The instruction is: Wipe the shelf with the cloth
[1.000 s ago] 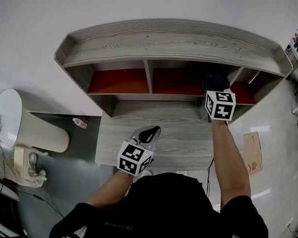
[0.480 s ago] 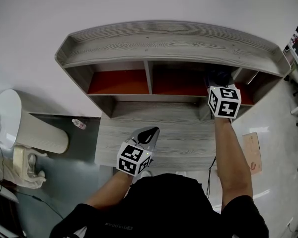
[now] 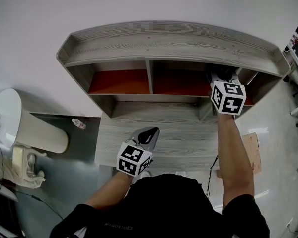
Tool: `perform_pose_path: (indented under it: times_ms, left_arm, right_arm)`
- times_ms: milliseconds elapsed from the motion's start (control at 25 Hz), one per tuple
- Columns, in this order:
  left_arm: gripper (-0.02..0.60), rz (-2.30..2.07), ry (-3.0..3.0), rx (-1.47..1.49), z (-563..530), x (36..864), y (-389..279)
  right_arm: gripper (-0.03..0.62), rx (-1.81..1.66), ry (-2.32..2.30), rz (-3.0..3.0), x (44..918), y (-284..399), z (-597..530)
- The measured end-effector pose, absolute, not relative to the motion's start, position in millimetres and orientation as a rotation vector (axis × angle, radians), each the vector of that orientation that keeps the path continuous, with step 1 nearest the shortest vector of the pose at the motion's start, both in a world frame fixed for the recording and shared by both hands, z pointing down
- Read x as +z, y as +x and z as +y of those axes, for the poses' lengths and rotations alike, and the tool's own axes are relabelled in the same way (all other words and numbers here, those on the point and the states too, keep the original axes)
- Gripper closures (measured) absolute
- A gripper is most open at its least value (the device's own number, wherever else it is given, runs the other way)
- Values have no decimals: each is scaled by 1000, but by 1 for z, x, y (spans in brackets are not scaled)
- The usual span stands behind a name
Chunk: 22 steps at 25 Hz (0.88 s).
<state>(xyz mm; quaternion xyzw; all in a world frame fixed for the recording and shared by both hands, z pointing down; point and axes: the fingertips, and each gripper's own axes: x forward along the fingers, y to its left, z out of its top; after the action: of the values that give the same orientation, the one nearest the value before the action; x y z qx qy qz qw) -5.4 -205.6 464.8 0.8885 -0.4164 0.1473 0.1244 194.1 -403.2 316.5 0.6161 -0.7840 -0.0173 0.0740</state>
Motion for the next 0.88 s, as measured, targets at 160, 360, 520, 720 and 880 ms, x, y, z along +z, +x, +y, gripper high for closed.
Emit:
perform_pose_path:
  times_ms: [160, 360, 520, 720, 880]
  left_arm:
    - [574, -1221, 2587, 428, -205, 465, -8]
    - [574, -1232, 2580, 427, -203, 465, -11]
    - [574, -1241, 2578, 423, -202, 465, -12]
    - [574, -1245, 2578, 420, -202, 464, -12]
    - [574, -1247, 2577, 422, -202, 464, -13]
  right_arm:
    - [497, -61, 1857, -2364, 308, 194, -404]
    - [497, -64, 1863, -2370, 303, 194, -403]
    - [497, -64, 1863, -2369, 301, 195, -403]
    - [497, -69, 1865, -2363, 301, 195, -403]
    - [496, -68, 1870, -2359, 302, 195, -403]
